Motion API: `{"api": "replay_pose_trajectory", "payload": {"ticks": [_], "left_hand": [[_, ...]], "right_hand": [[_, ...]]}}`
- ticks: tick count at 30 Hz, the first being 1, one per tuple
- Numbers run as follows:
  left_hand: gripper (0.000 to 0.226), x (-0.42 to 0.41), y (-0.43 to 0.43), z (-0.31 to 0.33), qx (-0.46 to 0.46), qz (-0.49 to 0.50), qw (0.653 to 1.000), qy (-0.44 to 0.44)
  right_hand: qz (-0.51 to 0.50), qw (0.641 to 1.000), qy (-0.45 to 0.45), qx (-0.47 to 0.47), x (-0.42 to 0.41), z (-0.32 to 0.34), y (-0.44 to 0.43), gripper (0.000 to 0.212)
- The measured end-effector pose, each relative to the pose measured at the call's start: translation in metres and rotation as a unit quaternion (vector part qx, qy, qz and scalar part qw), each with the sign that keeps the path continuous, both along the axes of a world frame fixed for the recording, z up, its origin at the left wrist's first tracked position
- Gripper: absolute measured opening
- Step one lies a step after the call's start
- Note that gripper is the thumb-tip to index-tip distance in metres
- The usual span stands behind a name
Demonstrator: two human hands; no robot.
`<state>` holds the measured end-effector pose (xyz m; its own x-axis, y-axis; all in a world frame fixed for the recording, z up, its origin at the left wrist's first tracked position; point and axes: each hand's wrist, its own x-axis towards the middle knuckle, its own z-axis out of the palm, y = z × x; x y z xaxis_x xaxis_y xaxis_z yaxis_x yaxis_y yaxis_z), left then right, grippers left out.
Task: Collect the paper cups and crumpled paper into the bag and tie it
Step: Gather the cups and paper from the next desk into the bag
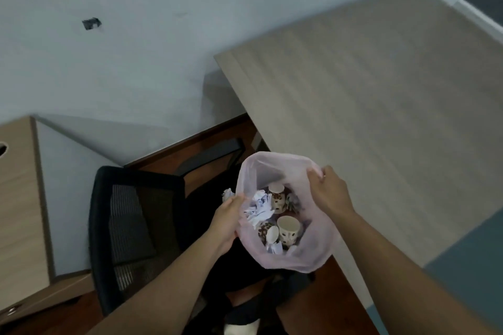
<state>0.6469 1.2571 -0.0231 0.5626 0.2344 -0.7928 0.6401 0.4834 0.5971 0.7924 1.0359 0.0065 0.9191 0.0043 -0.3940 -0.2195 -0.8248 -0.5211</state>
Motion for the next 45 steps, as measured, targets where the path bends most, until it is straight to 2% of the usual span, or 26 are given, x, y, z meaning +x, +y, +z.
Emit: {"api": "replay_pose_trajectory", "payload": {"ticks": [4, 9, 13, 15, 20, 24, 29, 33, 37, 40, 42, 45], "left_hand": [[0.033, 0.006, -0.017, -0.037, 0.028, 0.002, 0.999, 0.035], [0.054, 0.010, -0.028, -0.085, 0.050, 0.017, 0.996, 0.066], [0.043, 0.003, -0.034, -0.107, 0.062, 0.017, 0.994, 0.088], [0.041, -0.002, -0.035, -0.115, 0.067, 0.027, 0.992, 0.100], [0.040, -0.011, -0.028, -0.121, 0.065, 0.043, 0.990, 0.114], [0.034, -0.012, -0.018, -0.130, 0.056, 0.047, 0.990, 0.121], [0.040, -0.011, -0.003, -0.159, 0.045, 0.081, 0.986, 0.135], [0.027, -0.019, 0.011, -0.209, 0.090, 0.076, 0.980, 0.163], [0.055, -0.023, 0.026, -0.270, 0.211, -0.021, 0.955, 0.206], [0.070, -0.014, 0.020, -0.295, 0.266, -0.052, 0.942, 0.195], [0.068, -0.009, 0.015, -0.311, 0.277, -0.056, 0.940, 0.190], [0.048, -0.008, 0.009, -0.332, 0.282, -0.054, 0.935, 0.206]], "right_hand": [[0.046, 0.997, -0.053, -0.043, 0.020, -0.042, -0.014, 0.037], [0.113, 0.980, -0.130, -0.096, 0.047, -0.096, -0.025, 0.029], [0.129, 0.966, -0.183, -0.131, 0.054, -0.121, -0.018, 0.023], [0.115, 0.963, -0.187, -0.156, 0.050, -0.127, -0.008, 0.027], [0.118, 0.959, -0.191, -0.171, 0.028, -0.142, 0.001, 0.056], [0.122, 0.957, -0.204, -0.166, 0.025, -0.149, -0.003, 0.062], [0.124, 0.956, -0.208, -0.168, 0.025, -0.153, -0.004, 0.065], [0.120, 0.955, -0.215, -0.167, 0.024, -0.156, -0.004, 0.064], [0.126, 0.950, -0.225, -0.176, 0.026, -0.159, -0.004, 0.065], [0.119, 0.950, -0.229, -0.176, 0.026, -0.159, -0.003, 0.064], [0.119, 0.949, -0.230, -0.178, 0.026, -0.159, -0.001, 0.064], [0.121, 0.947, -0.233, -0.183, 0.026, -0.160, 0.000, 0.065]]}}
